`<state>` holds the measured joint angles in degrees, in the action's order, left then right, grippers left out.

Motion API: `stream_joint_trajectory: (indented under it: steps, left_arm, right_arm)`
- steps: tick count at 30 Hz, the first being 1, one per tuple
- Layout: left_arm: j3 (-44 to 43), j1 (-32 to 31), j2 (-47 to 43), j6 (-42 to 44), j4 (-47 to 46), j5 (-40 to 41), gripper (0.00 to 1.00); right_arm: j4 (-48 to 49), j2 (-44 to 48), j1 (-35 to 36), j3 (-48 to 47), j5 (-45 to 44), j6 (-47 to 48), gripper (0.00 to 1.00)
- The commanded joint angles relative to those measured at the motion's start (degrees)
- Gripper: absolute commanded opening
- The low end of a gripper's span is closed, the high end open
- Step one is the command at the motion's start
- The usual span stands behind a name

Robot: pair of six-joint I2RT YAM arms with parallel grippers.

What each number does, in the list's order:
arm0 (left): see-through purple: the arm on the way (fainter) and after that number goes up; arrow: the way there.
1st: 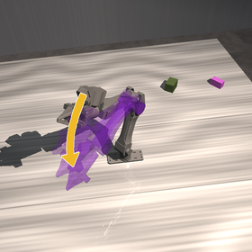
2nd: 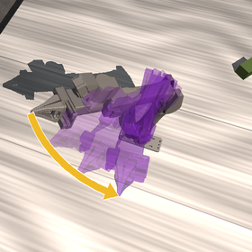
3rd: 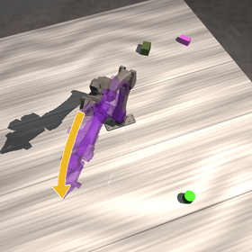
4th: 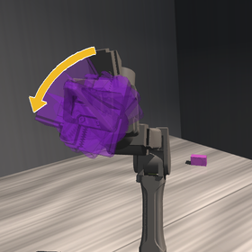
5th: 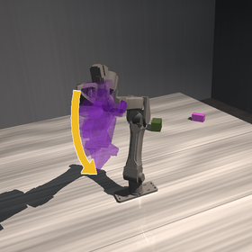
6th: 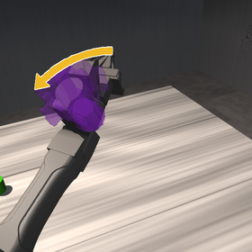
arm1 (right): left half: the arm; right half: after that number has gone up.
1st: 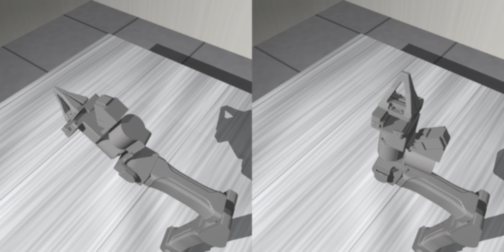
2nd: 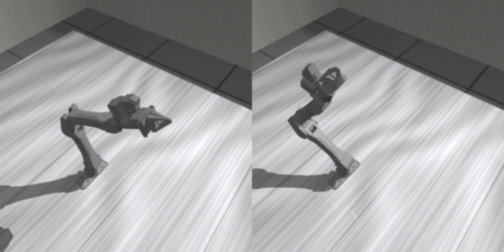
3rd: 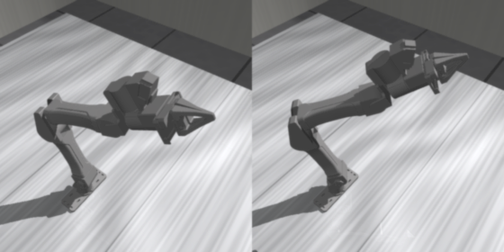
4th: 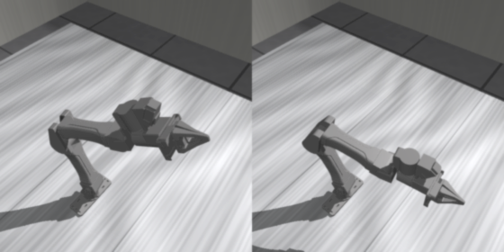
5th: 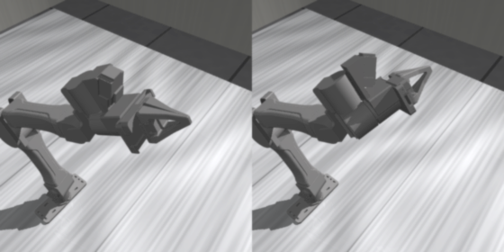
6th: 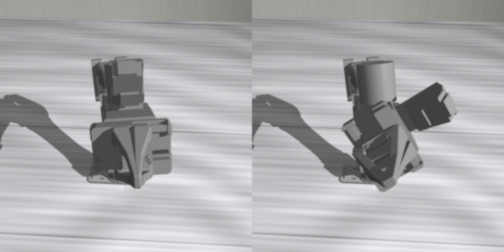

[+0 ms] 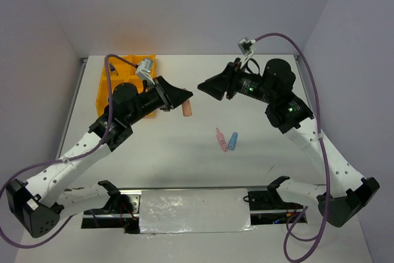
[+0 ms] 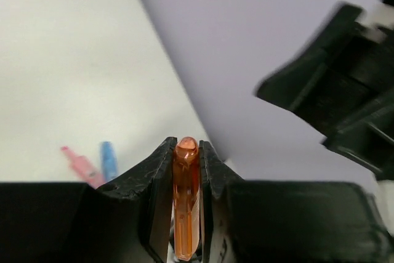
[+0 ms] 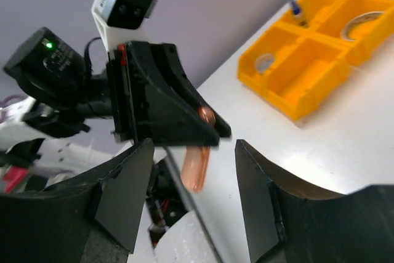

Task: Sort the stationery into containers
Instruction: Close the pen cap on the pen, then place the pen in the storage box.

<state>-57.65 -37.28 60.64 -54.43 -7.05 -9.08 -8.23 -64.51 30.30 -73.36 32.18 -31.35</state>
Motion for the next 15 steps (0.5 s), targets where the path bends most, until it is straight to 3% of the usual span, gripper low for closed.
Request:
stream_joint_trajectory:
  steps: [1,5,7,10,15]
  left_arm:
    - [-6.50,5.96,1.14,3.43,9.38,2.04,0.00]
    - [-16.93,13.27,10.16,15.03,29.31,13.26,0.00]
    - [-19.94,17.21,14.40,22.05,33.05,22.76,0.00]
    - [-20.75,21.17,22.31,29.46,31.66,29.28,0.00]
    - [-24.08,25.49,33.30,32.19,26.13,28.68,0.00]
  right_arm:
    - [-2.55,3.16,-2.17,1.38,-7.56,3.22,0.64]
    - [-9.16,7.02,-4.46,2.35,-14.77,4.19,0.66]
    - [-12.14,7.99,-4.55,2.52,-15.66,5.42,0.66]
    - [-14.36,10.19,-4.73,3.75,-15.22,6.13,0.66]
    - [-18.65,14.41,-4.64,4.90,-15.75,8.06,0.66]
